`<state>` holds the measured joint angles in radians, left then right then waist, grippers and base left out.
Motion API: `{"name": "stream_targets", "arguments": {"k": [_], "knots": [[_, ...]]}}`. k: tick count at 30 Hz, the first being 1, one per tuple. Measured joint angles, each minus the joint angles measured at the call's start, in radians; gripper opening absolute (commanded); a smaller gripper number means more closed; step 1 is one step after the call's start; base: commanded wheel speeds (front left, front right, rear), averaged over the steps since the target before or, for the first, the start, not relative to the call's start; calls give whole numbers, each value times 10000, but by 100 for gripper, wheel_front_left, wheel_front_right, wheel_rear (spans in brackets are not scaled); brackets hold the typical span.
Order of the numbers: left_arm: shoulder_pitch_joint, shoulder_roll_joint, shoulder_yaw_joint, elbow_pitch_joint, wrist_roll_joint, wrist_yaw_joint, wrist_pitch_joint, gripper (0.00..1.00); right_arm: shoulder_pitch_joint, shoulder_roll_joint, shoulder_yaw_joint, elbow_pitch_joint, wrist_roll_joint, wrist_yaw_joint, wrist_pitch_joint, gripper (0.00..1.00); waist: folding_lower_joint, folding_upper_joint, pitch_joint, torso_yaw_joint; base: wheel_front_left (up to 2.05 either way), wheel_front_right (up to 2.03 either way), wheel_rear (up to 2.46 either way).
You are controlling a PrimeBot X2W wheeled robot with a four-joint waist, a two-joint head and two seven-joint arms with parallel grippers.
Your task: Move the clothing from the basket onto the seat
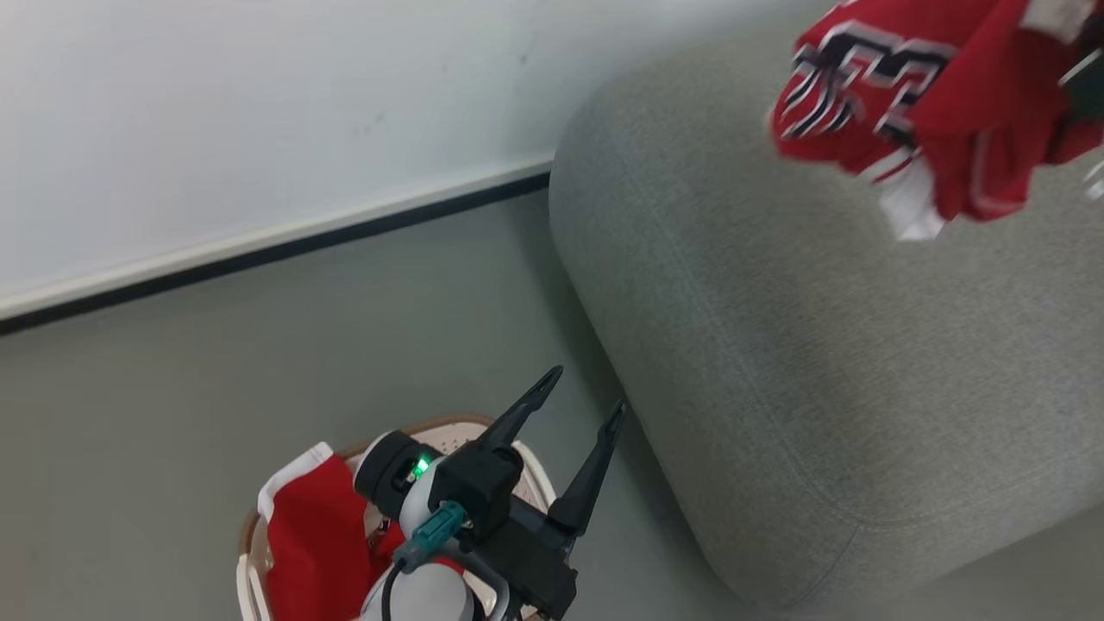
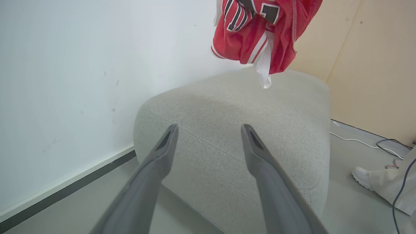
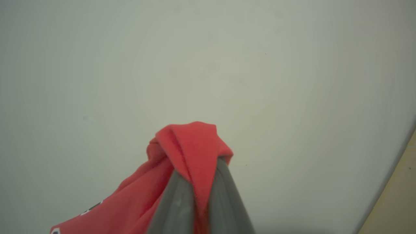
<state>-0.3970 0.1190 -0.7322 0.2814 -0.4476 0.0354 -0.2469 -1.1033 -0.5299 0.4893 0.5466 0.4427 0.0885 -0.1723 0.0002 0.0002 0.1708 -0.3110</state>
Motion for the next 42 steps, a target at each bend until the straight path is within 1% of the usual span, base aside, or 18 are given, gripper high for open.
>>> {"name": "stream_targets", "arguments": {"k": [5, 7, 11, 17, 21, 24, 28, 31, 33, 37, 38, 40, 41, 42], "knots": [[-434, 174, -134, -462, 288, -15, 267, 100, -1308, -625, -600, 901, 109, 8, 140, 0, 0, 0, 654, 328, 0, 0, 0], [-600, 301, -111, -681, 343, -13, 332, 100, -1613, -755, -619, 1060, 102, 8, 203, 0, 0, -1, 927, 452, 0, 0, 0], [-831, 506, -81, -1074, 462, -6, 489, 100, -1627, -738, -458, 1536, 38, 13, 322, 0, 1, 1, 1496, 639, 0, 0, 0], [-1107, 874, 13, -1647, 761, 13, 779, 100, -1823, -715, -692, 2090, 169, 15, 284, 0, 0, 0, 2371, 737, 0, 0, 0], [-1287, 1185, 100, -1942, 911, 86, 1020, 100, -1844, -560, -537, 2462, 40, 2, 115, 0, 0, 1, 2947, 664, 0, 0, 0], [-1380, 1373, 98, -2102, 1016, 86, 1243, 100, -1816, -362, -625, 2800, 146, -15, -59, 0, 1, 1, 3365, 551, 0, 0, 0], [-1511, 1626, 148, -2366, 1091, 107, 1519, 100, -1479, 67, -619, 3181, 328, -13, -238, 0, 0, 1, 3917, 362, 0, 0, 0], [-1653, 1776, 192, -2571, 1342, 176, 1703, 100, -1137, 337, -447, 3461, 334, -6, -297, 0, 0, 1, 4333, 216, 0, 0, 0], [-1765, 1894, 201, -2598, 1404, 176, 1797, 100, -1039, 612, -387, 3866, 336, -6, -435, 0, 0, 1, 4734, 76, 0, 0, 0], [-1780, 1975, 207, -2573, 1430, 176, 1837, 100, -957, 809, -410, 4199, 339, -6, -510, 0, 0, 1, 5075, -61, 0, 0, 0], [-1783, 1988, 207, -2539, 1430, 176, 1837, 100, -900, 953, -410, 4334, 339, -6, -587, 0, 0, 1, 5240, -158, 0, 0, 0], [-1783, 1992, 209, -2516, 1430, 176, 1837, 100, -872, 995, -408, 4380, 339, -4, -596, 0, 0, 1, 5293, -212, 0, 0, 0], [-1784, 1994, 209, -2485, 1430, 176, 1837, 100, -837, 1011, -408, 4420, 339, -4, -635, 32, 0, 1, 5331, -265, 0, 0, 0], [-1785, 1994, 211, -2428, 1430, 176, 1835, 100, -780, 1005, -407, 4439, 337, -4, -686, 47, 0, 0, 5355, -313, 0, 0, 0]]}}
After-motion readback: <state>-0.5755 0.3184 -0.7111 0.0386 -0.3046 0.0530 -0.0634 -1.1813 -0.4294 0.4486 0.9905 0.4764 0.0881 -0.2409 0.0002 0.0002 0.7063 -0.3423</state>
